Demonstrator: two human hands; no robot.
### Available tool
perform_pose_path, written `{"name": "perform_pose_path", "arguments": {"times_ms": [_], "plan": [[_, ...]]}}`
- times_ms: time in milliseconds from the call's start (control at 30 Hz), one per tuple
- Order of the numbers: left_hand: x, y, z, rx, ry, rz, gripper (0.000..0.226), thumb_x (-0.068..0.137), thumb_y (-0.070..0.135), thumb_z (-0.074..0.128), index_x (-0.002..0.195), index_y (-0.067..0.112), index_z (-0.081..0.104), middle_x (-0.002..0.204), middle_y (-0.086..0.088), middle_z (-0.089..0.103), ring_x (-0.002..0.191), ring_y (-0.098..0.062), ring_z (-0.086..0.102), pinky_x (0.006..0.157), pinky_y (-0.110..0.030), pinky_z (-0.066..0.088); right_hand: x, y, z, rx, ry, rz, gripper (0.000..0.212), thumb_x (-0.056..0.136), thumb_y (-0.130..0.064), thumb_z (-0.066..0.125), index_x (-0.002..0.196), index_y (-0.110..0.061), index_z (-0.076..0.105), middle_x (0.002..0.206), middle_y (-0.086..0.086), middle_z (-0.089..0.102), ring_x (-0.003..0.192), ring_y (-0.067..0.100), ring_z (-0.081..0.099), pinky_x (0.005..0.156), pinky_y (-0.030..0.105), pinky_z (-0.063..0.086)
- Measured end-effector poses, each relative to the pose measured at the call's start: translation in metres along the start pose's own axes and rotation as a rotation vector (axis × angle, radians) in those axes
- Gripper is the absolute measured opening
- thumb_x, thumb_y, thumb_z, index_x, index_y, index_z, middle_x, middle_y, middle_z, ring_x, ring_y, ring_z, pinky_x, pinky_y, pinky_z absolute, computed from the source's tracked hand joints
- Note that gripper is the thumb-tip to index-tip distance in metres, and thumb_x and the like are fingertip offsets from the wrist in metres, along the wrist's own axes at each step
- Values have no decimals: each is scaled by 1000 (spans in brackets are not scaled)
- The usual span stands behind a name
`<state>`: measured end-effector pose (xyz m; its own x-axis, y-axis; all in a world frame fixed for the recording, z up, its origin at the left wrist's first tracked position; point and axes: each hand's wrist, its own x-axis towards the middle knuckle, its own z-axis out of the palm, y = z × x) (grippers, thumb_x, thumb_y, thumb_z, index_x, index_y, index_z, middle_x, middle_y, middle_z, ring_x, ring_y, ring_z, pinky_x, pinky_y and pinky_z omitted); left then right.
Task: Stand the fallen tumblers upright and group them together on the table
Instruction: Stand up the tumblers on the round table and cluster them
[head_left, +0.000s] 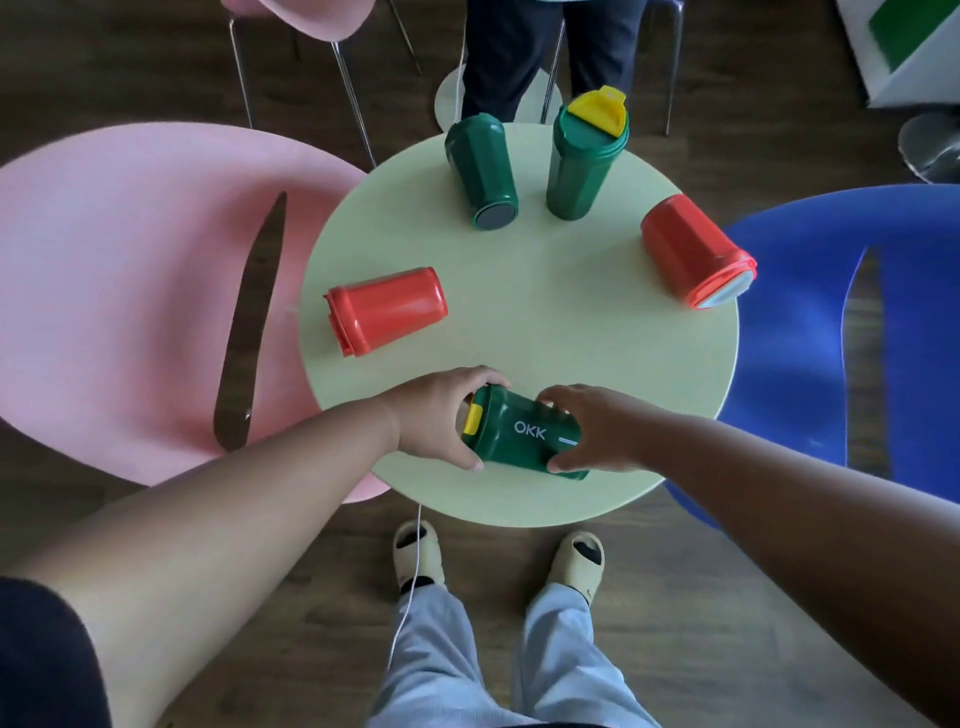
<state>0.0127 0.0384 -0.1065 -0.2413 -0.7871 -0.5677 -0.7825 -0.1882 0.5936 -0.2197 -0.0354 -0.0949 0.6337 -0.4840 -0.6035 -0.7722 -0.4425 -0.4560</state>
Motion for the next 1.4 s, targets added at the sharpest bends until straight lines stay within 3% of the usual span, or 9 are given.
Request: {"name": "perform_pose_path", "arguments": {"times_ms": [167,333,433,533,600,700,833,1000,1400], "plan": [[-3,25,-22,29,87,85,95,62,41,86,141,42,34,136,13,40,120,-12,49,103,-33,45,-6,0,-13,15,82,28,76,71,-39,77,138,-31,42,124,-4,60,108,21,57,90,38,48],[3,56,-47,294,126,169,93,62,49,83,140,42,32,126,10,38,106,-12,46,81,-27,43,-4,2,-25,138,125,43,66,80,-36,73,138,-34,42,120,-10,57,104,16,59,90,34,48],[8,70,-55,437,113,165,93,61,54,78,139,42,31,121,5,36,111,-18,46,86,-33,48,-1,0,-34,291,140,79,51,87,-18,63,134,-31,49,114,-9,63,93,15,63,84,32,52],[12,78,-57,558,103,149,92,61,57,74,140,41,28,120,2,36,114,-22,47,91,-39,48,-2,-5,-43,549,169,123,41,87,-2,45,117,-27,59,104,-2,69,90,20,66,84,38,56],[14,82,-57,597,103,146,92,62,57,73,140,41,27,120,2,35,113,-22,47,89,-37,46,-3,-8,-49,722,167,146,36,88,-1,43,108,-23,63,104,8,70,92,24,66,87,41,56],[16,84,-55,618,103,148,92,62,59,72,140,42,26,119,2,35,113,-22,47,91,-37,44,-6,-6,-53,837,131,147,26,92,-8,47,104,-16,68,97,6,67,88,21,63,88,41,54],[17,84,-52,650,126,162,93,63,65,70,141,42,25,120,2,39,111,-22,50,91,-37,42,-5,-1,-50,740,129,126,19,93,-26,56,108,-22,67,99,4,69,91,21,65,88,41,56],[15,79,-50,603,163,144,98,60,73,71,140,38,27,127,6,40,115,-21,53,94,-38,43,-3,0,-47,685,124,147,30,85,-42,61,111,-28,65,100,4,71,95,25,68,89,44,56],[11,77,-47,545,161,109,102,60,79,71,142,39,26,131,6,41,118,-19,52,95,-38,45,-4,-5,-52,594,116,161,27,88,-40,60,111,-27,64,100,7,71,95,25,68,87,42,56]]}}
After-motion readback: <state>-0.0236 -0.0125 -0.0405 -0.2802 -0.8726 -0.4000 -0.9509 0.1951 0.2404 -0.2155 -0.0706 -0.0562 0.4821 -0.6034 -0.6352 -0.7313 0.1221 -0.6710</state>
